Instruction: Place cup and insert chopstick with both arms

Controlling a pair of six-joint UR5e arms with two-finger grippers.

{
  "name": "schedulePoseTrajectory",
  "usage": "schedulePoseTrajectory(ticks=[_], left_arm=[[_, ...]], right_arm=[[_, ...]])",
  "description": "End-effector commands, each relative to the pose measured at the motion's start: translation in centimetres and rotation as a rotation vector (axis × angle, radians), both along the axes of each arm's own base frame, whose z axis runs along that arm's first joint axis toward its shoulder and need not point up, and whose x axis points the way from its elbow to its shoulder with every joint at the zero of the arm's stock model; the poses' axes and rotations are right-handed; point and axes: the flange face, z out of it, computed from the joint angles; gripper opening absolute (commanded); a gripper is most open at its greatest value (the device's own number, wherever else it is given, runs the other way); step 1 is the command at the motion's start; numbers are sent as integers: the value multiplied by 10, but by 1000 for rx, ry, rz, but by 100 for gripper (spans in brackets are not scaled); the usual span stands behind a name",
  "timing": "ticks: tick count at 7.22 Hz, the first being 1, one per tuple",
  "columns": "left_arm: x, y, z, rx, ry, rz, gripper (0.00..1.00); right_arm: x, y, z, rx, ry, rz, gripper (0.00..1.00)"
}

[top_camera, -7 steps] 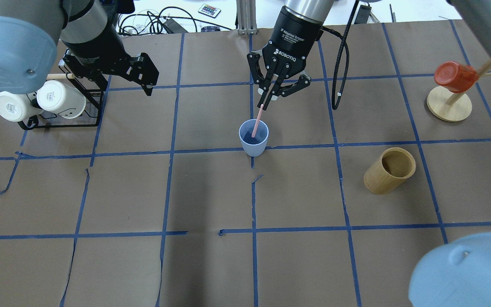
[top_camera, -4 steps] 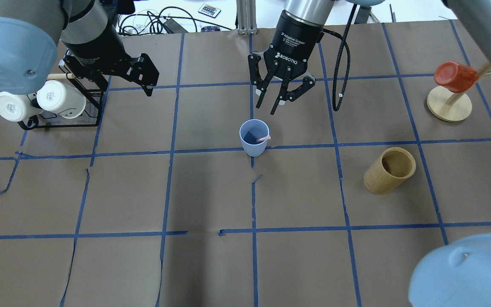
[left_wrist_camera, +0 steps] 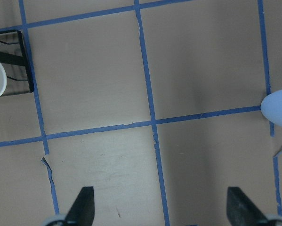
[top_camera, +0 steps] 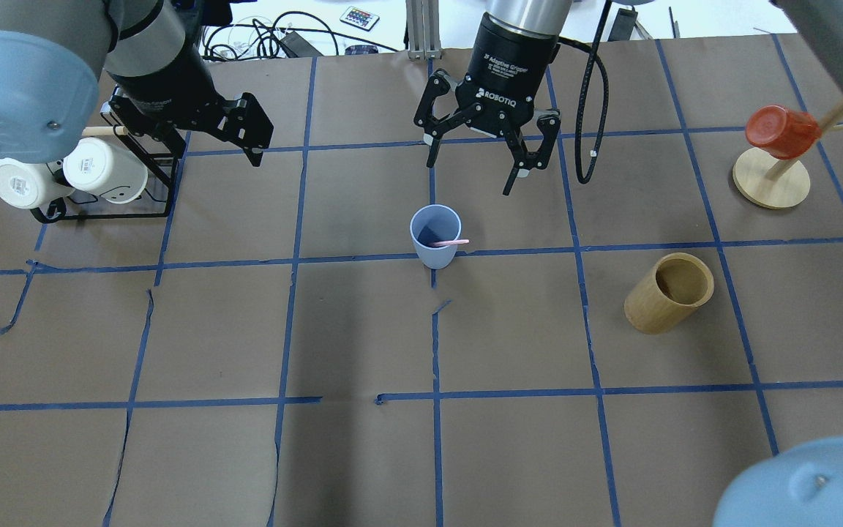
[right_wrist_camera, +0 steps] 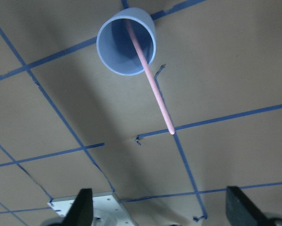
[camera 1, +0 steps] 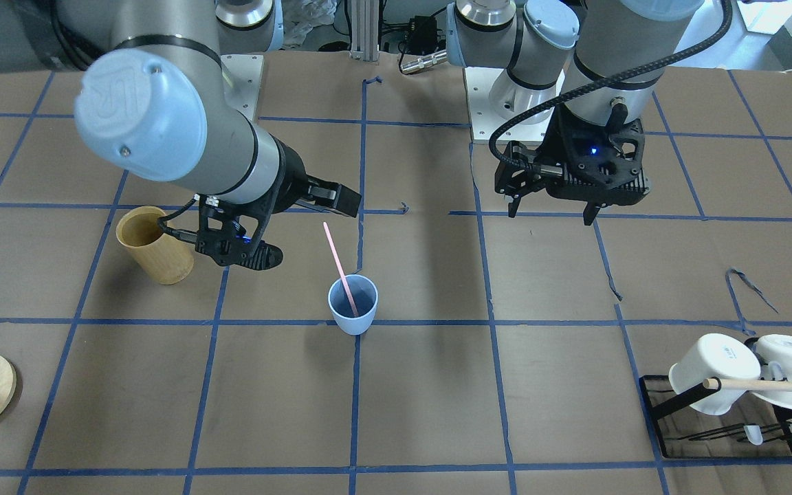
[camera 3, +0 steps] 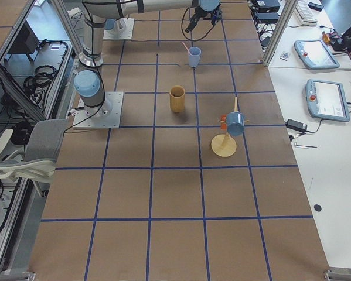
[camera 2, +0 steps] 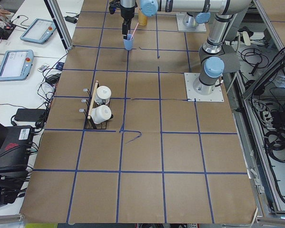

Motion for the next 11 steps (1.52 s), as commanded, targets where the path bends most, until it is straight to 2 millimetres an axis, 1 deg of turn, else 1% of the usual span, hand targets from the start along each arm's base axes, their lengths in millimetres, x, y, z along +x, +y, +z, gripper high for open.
schedulePoseTrajectory(ticks=[1, 2, 3, 4, 6, 7, 8, 9, 11], left_arm=[[0, 0, 1, -3, -4, 0, 100], [0, 0, 3, -6, -1, 0, 100], [0, 0, 2, -4, 1, 0, 100], [0, 0, 1, -3, 1, 0, 100], [0, 0, 1, -2, 1, 0, 100], [0, 0, 1, -2, 1, 0, 100], [0, 0, 1, -2, 2, 0, 100], [0, 0, 1, -2, 2, 0, 100], [0, 1, 1, -1, 4, 0, 100]], right_arm=[[-33, 28, 53, -145, 200, 141, 100], [-45, 42, 67, -182, 186, 250, 100], [-56, 48, 74, -242, 194, 349, 100], [-59, 43, 75, -350, 217, 395, 100], [-59, 30, 67, -512, 215, 422, 96], [-65, 22, 71, -563, 206, 452, 99], [-71, 20, 72, -559, 209, 450, 100], [-72, 20, 76, -570, 214, 435, 100], [-74, 19, 75, -554, 234, 287, 100]])
